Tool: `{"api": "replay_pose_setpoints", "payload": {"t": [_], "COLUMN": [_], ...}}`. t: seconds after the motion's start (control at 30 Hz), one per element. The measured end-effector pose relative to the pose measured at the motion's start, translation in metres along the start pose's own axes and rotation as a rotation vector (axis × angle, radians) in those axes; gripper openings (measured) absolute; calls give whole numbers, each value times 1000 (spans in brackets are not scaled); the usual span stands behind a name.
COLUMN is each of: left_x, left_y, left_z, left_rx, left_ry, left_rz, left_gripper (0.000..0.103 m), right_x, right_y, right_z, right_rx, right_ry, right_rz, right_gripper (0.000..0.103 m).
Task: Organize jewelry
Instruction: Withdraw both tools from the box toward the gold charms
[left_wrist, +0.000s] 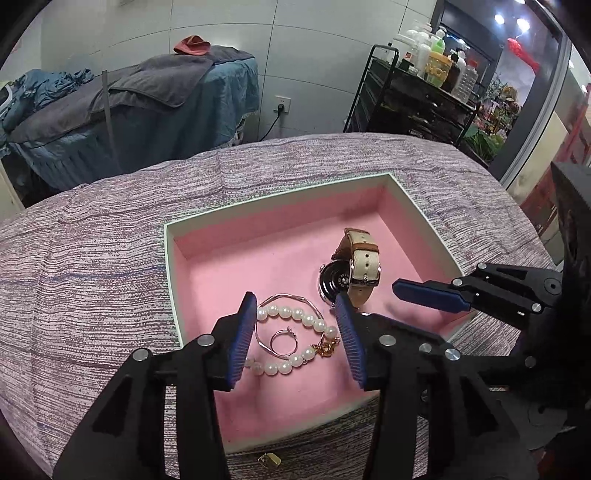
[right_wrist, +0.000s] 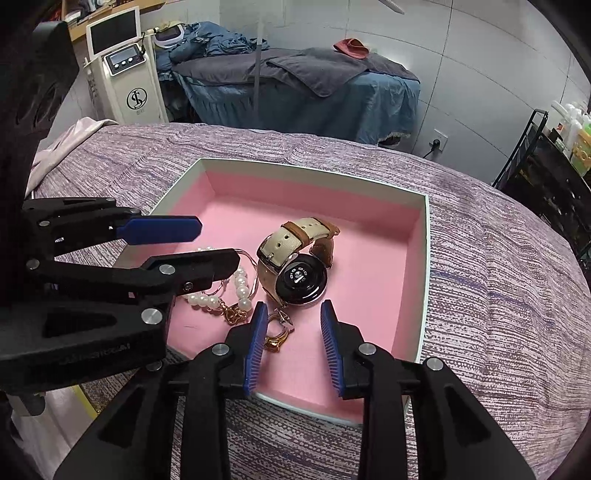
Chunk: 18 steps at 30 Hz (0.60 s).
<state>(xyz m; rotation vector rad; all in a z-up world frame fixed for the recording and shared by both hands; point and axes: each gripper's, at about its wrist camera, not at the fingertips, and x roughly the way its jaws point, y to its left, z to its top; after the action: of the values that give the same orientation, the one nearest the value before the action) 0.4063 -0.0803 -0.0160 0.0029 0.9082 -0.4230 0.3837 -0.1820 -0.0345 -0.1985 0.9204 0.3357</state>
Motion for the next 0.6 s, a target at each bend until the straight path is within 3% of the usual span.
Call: {"api": "replay_pose_setpoints", "payload": {"t": [0.07, 0.13, 0.2, 0.3, 0.43, 0.6], "left_x": [-12, -25, -38, -58, -84, -99], "left_y": [2, 5, 9, 16, 37, 47], "left_z": [-1, -7, -18, -39, -70, -111], "left_rx": [-24, -67, -111, -148, -200, -169], "left_ry": [-31, -72, -100, -137, -185, -154], "left_rz": [-10, -7, -19, -31, 24, 82], "left_gripper": [56, 78, 84, 91, 95, 95], "right_x": [-9, -19, -29, -48, -62, -69], "right_y": [2, 4, 8, 12, 20, 42], "right_z": [-3, -7, -13, -27, -47, -74], "right_rx": [0, -7, -8, 11, 24, 0], "right_ry": [-30, -69, -102, -143, -153, -134], "right_rz": [-8, -23, -35, -19, 32, 76], "right_gripper": [36, 44, 51, 58, 67, 67]}}
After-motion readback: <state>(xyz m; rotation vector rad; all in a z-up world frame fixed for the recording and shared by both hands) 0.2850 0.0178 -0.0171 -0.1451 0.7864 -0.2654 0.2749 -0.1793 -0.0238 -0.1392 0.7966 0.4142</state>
